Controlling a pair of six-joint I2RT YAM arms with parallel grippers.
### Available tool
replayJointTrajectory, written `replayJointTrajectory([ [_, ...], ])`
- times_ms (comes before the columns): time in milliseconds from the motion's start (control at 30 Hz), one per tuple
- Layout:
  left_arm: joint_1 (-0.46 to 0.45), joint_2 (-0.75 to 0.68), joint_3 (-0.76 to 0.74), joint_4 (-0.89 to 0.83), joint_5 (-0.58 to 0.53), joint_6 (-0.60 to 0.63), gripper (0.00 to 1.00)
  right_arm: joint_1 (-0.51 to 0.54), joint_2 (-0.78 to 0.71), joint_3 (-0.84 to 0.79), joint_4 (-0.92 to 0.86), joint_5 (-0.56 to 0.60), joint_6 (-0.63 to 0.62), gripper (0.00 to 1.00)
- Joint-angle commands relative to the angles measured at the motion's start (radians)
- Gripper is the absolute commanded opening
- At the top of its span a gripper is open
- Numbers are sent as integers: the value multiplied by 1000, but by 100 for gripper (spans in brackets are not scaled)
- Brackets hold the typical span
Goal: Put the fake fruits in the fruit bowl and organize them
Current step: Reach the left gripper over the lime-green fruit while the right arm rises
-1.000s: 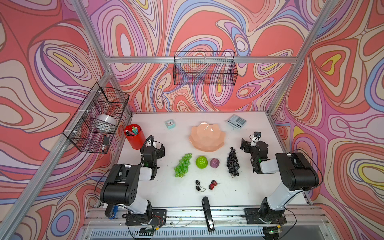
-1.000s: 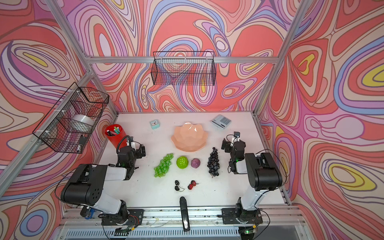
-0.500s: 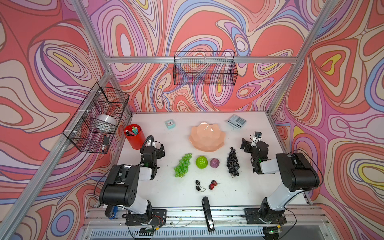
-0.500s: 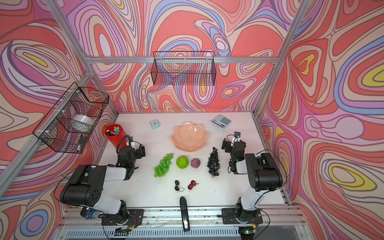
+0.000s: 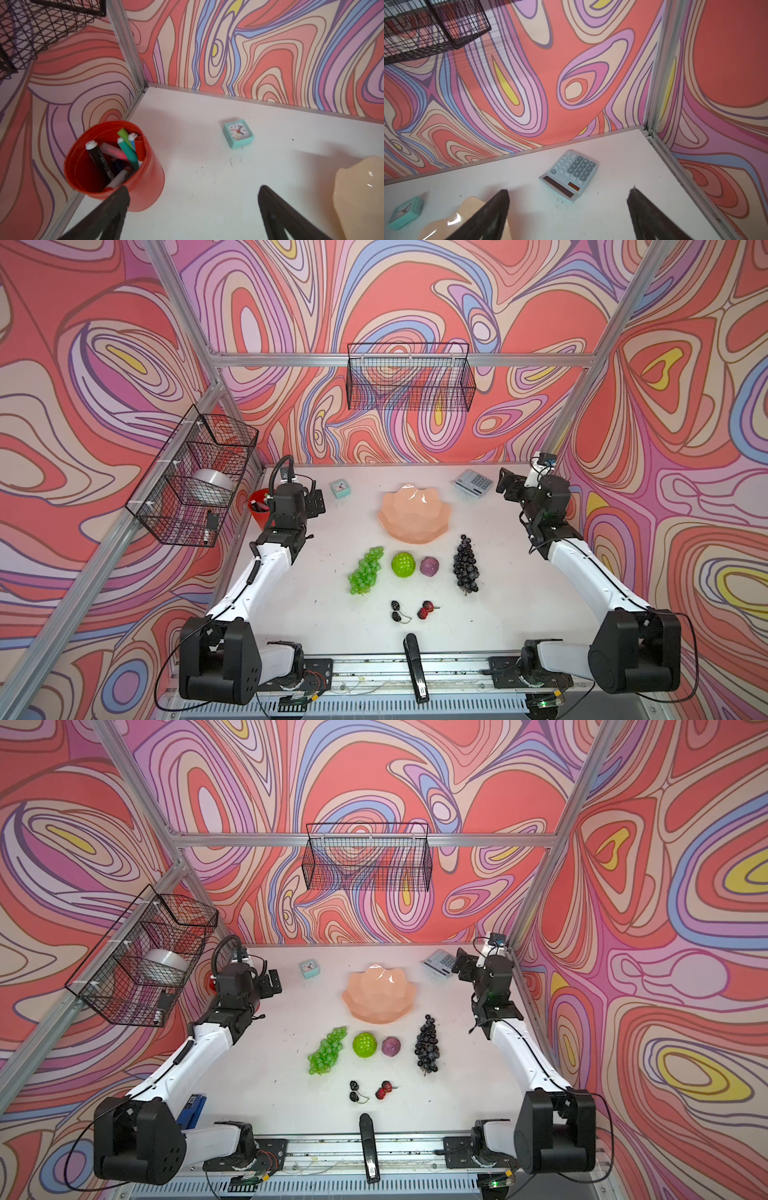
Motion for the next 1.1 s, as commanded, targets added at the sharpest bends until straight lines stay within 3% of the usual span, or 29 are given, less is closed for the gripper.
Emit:
replayJointTrajectory([
  [0,-68,3,57,-417,34,-115,100,52,19,69,-344,-72,42,90],
  [200,-220,75,199,-699,205,-203,100,253,72,181,-558,-72,0,89],
  [300,-340,132,268,-805,248,-228,98,269,87,170,-565,-117,41,88],
  [633,-677,372,498,-955,311,-264,91,276,119,120,-468,-66,61,87],
  [1067,-697,587,583,-923,388,-227,92,276,105,67,-427,-86,50,88],
])
